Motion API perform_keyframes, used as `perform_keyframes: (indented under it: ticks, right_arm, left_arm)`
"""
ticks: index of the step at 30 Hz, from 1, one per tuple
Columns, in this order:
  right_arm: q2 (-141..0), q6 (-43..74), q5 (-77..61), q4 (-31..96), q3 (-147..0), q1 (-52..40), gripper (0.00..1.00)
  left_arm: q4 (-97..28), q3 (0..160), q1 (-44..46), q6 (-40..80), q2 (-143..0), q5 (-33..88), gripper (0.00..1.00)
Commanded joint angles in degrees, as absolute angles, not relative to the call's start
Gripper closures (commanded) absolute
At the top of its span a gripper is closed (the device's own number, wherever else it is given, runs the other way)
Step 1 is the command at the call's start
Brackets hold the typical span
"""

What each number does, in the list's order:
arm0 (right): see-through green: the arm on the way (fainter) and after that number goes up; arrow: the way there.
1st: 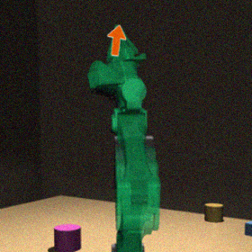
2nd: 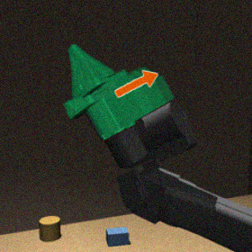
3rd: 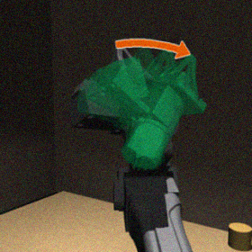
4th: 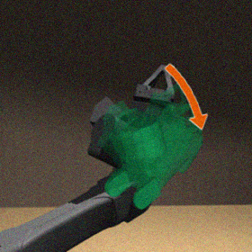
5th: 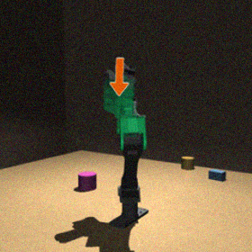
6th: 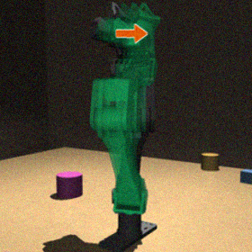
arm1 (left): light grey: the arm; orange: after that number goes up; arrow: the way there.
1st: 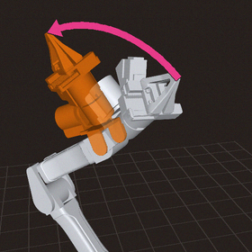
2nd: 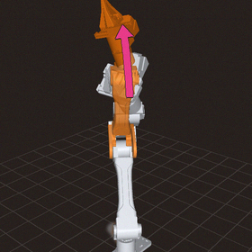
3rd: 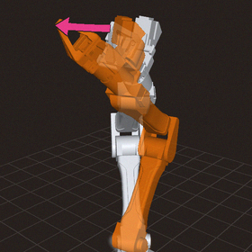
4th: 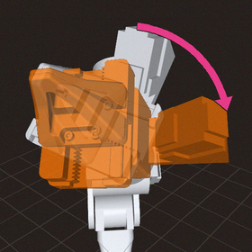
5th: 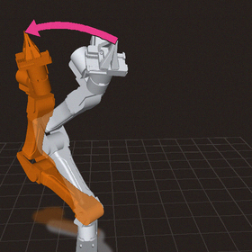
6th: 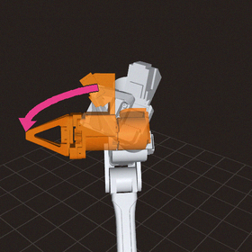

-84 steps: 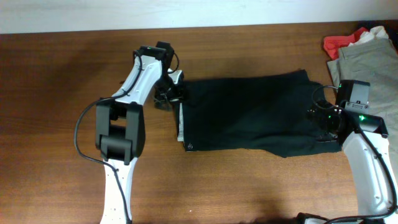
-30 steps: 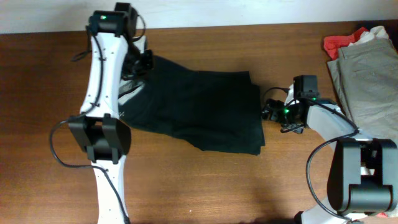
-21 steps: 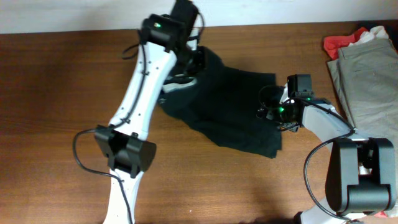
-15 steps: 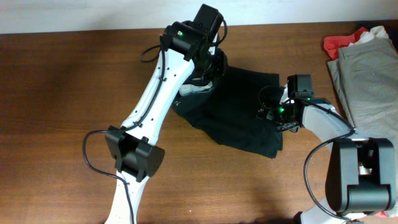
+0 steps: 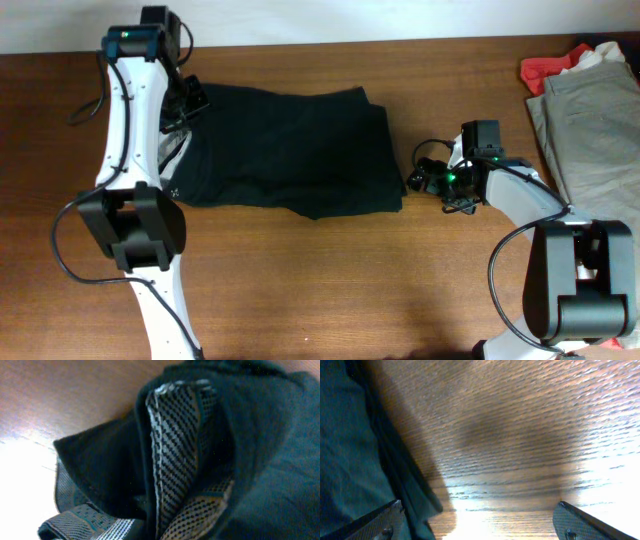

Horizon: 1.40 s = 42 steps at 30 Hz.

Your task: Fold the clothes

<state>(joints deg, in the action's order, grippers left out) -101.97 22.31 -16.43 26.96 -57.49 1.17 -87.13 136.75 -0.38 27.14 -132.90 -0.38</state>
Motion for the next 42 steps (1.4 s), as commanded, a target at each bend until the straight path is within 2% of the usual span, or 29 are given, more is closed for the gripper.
perform_keyframes:
  ticks: [1,2,6,9,10,13,15,19,22,34,42]
  right_arm:
    - [-102.87,22.52,-17.82,27.2,-58.3,0.64,0.01]
    - [-102.87,22.52,-17.82,27.22,-58.3,0.64,0.01]
    - [-102.87,22.52,-17.82,27.29,-58.3,0.64,0.01]
    - [-102.87,21.21,-17.82,27.7,-58.3,0.64,0.01]
    - [-102.87,21.21,-17.82,27.68,-58.3,0.64,0.01]
    - [-102.87,21.23,-17.82,27.42,-58.3,0.64,0.01]
    - [-102.87,21.26,-17.85,27.18,-58.3,0.64,0.02]
    - [-102.87,21.26,-20.64,26.79,-58.3,0.64,0.01]
    - [-102.87,21.23,-20.62,27.11,-58.3,0.64,0.01]
    - [-102.87,21.23,-20.6,29.17,-58.3,0.64,0.01]
    - [-102.87,21.23,-20.6,29.1,-58.3,0.64,0.01]
  left_arm:
    - [-84.97,131.37,-1.37,24.95,-131.28,-2.11,0.31]
    - [-85.23,131.09,-1.72,23.75,-131.28,-4.08,0.01]
    - [-90.17,131.13,-5.52,21.04,-131.02,-8.03,0.01]
    - [-89.12,131.11,-11.6,19.4,-131.07,-9.08,0.01]
    - [-88.23,131.11,-13.78,18.59,-131.15,-7.11,0.01]
    - [-83.88,128.73,-19.31,4.73,-131.24,10.7,0.01]
    - [-81.03,125.6,-20.56,1.28,-131.24,15.42,0.01]
    - [-72.66,113.78,-20.73,-4.45,-131.24,27.33,0.01]
    - [-67.48,107.42,-20.8,-4.38,-131.24,27.64,0.01]
    - [-57.54,103.2,-20.78,-6.35,-131.26,14.15,0.01]
    - [-55.59,95.83,-20.67,-8.73,-131.39,30.63,0.01]
